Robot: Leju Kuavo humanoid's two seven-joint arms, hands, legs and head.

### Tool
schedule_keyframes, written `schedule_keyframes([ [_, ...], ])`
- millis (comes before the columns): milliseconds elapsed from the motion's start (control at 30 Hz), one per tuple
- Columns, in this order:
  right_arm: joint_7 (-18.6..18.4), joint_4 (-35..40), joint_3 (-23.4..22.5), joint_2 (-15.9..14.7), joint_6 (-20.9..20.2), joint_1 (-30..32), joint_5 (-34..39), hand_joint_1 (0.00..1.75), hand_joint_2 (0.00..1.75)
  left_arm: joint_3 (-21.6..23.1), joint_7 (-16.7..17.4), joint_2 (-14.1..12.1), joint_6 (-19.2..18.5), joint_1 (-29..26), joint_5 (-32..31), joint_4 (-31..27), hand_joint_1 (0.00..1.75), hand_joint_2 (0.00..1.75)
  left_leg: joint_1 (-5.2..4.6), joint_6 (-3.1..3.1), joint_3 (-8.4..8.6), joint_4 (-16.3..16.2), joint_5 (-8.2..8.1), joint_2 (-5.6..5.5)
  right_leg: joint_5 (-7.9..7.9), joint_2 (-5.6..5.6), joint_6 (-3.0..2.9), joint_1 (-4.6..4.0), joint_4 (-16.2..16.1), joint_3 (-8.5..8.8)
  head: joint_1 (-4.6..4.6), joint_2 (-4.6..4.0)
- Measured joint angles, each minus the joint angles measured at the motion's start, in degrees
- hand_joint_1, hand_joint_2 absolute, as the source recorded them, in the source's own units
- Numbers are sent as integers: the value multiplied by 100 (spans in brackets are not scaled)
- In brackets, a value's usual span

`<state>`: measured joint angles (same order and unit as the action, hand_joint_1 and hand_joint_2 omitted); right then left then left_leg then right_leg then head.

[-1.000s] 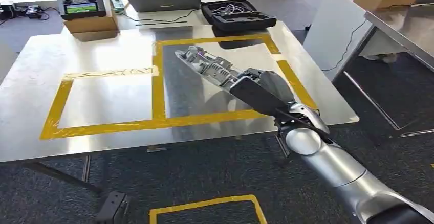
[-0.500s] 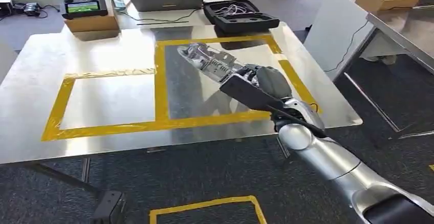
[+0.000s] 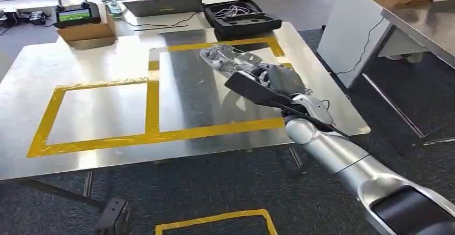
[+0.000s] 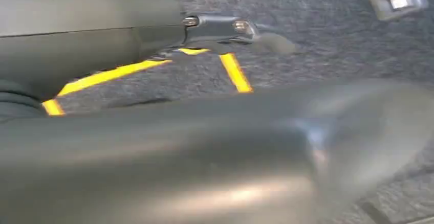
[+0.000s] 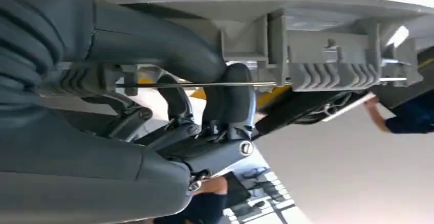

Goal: Take the parts from the cabinet and place them on the table.

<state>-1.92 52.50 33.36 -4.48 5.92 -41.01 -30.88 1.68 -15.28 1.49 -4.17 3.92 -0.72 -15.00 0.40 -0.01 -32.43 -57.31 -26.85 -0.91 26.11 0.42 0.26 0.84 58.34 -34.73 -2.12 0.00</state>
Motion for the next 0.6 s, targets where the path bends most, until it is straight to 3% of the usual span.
schedule_keyframes([
  [100, -9, -166, -4, 29, 83, -1, -33, 175, 175, 0, -28, -17, 2, -2, 0, 5, 0, 0, 16, 8, 10, 17, -3, 6, 22, 3, -34, -26, 6, 1, 0, 0],
  [167, -20, -276, -22, 42, 142, -1, -50, 175, 175, 0, -81, -35, 4, 1, -9, -4, 0, 0, 25, -18, 11, 22, -2, 6, 30, -3, -48, -39, 14, 1, 0, 0],
  [267, -18, -420, -68, 55, 212, -1, -72, 175, 175, 0, -103, -48, 4, 4, -28, -24, 0, 0, 46, -180, 13, 34, -8, 5, 33, -6, -51, -49, 23, 0, 0, 2],
  [600, -15, -774, -127, 96, 210, -93, -264, 175, 175, 4, -103, -57, -63, 4, -79, -30, 0, 0, 32, -173, 12, 8, -12, 5, 16, -9, -18, -36, -3, 33, 2, 0],
])
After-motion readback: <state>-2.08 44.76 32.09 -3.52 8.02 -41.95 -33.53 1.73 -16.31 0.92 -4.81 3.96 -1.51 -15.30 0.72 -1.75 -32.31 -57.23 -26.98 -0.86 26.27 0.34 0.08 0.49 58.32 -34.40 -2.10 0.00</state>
